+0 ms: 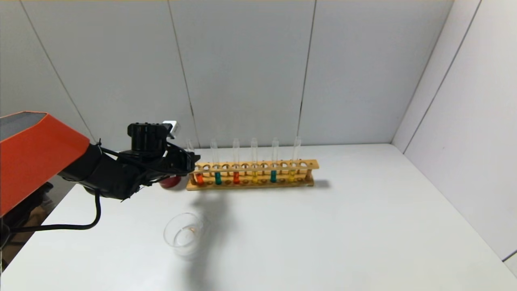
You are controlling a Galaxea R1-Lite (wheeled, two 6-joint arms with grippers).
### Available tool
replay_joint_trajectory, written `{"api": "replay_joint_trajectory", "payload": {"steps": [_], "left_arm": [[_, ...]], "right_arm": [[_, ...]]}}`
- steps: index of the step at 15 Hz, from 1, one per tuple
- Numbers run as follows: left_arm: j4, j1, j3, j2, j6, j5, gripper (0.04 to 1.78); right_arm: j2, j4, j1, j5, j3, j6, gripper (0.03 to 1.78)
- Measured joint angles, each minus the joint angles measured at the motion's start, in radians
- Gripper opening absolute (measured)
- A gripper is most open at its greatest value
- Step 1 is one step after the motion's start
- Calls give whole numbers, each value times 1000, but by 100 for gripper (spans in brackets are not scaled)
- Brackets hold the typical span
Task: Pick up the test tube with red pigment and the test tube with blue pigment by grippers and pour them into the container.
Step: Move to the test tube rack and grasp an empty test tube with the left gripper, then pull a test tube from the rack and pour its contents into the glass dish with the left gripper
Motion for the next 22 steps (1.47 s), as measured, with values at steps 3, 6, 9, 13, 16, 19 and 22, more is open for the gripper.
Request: {"api": "replay_joint_trajectory", "payload": {"steps": [3,6,9,13,16,19,22], "left_arm": [[0,-8,-4,5,2,0,33],[3,-14,-3,-8,0,2,32],[12,-26,-2,-60,4,33,32],[79,-48,-14,-186,11,71,32],[186,-51,-42,-301,14,76,32],[262,-53,-46,-407,23,85,32],[284,-48,32,-497,49,130,32]], "right_arm": [[0,0,0,0,0,0,175],[0,0,0,0,0,0,175],[0,0,0,0,0,0,175],[0,0,0,0,0,0,175],[0,0,0,0,0,0,175],[0,0,0,0,0,0,175],[0,0,0,0,0,0,175]]}}
